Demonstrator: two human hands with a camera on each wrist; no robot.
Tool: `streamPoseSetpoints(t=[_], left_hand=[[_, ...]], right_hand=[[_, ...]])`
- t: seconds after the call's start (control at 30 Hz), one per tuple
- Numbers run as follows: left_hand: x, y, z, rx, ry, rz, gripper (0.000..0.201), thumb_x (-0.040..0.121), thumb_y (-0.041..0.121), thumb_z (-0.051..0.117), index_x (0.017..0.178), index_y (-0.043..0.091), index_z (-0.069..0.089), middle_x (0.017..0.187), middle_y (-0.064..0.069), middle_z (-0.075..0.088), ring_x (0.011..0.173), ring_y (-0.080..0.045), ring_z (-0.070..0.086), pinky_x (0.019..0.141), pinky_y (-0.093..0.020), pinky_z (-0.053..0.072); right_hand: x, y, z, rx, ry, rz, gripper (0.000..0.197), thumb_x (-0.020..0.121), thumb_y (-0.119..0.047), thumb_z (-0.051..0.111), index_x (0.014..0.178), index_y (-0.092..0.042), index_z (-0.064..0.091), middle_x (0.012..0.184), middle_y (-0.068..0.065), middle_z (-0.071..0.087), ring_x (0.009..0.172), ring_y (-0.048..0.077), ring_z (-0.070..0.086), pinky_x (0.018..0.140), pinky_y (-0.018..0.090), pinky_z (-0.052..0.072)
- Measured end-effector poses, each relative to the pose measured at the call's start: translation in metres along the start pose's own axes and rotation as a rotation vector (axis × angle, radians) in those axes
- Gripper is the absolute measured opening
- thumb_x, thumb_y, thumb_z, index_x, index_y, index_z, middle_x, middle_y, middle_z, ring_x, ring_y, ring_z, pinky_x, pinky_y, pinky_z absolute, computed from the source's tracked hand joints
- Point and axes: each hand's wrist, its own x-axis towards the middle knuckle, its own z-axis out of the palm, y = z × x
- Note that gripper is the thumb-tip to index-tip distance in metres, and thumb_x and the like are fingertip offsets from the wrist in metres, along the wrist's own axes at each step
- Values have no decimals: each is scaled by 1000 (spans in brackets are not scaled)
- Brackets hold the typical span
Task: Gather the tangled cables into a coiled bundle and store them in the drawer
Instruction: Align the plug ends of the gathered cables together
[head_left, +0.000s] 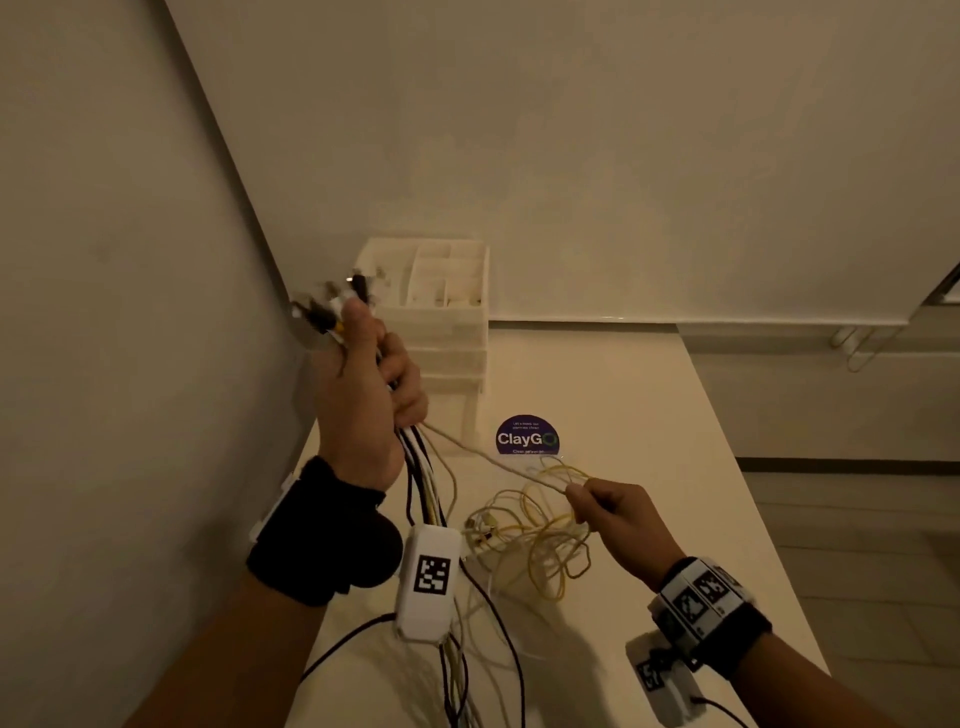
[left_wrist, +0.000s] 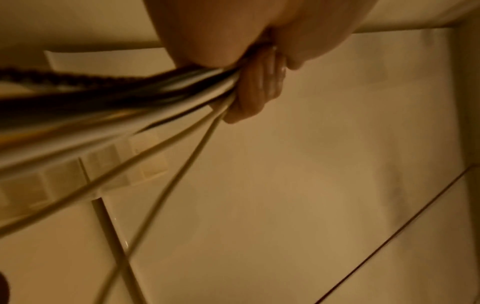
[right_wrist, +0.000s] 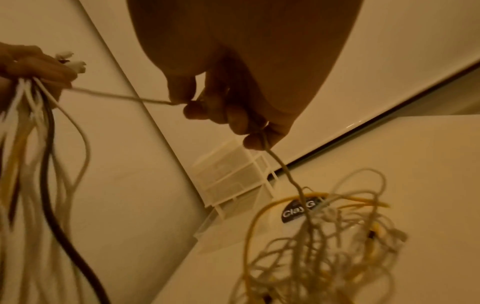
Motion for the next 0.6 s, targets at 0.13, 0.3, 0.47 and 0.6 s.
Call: streamPoseSetpoints(t=[0.13, 0.3, 0.47, 0.6], left_hand=[[-19, -15, 9, 394, -231, -23, 31, 80, 30, 75, 70, 8, 55, 51, 1, 37, 34, -10, 26, 36, -16, 25], [-36, -55, 27, 696, -338, -75, 20, 83, 15, 74, 103, 15, 72, 70, 14, 70, 61, 4, 62, 62, -17, 48], [-36, -64, 31, 726, -286, -17, 9, 87, 18, 70, 94, 20, 73, 75, 14, 71, 73, 3, 66, 68, -15, 50], [-30, -56, 31, 767, -186, 57, 22, 89, 15, 66, 73, 29, 64, 52, 20, 57, 52, 7, 53, 53, -7, 36]], right_hand=[[7, -34, -1, 164, 68, -28, 48, 93, -18, 61, 55, 0, 38, 54, 3, 35, 54, 15, 34, 57, 29, 33], [20, -80, -9, 369, -21, -130, 42, 94, -21, 54, 66, 10, 48, 54, 2, 37, 54, 19, 31, 56, 35, 29], [19, -87, -15, 419, -81, -126, 40, 92, -24, 46, 76, 13, 52, 57, -2, 44, 55, 14, 34, 56, 29, 31], [12, -83, -10, 418, -135, -129, 35, 99, -25, 43, 73, -11, 61, 55, -6, 43, 53, 11, 33, 55, 24, 31]])
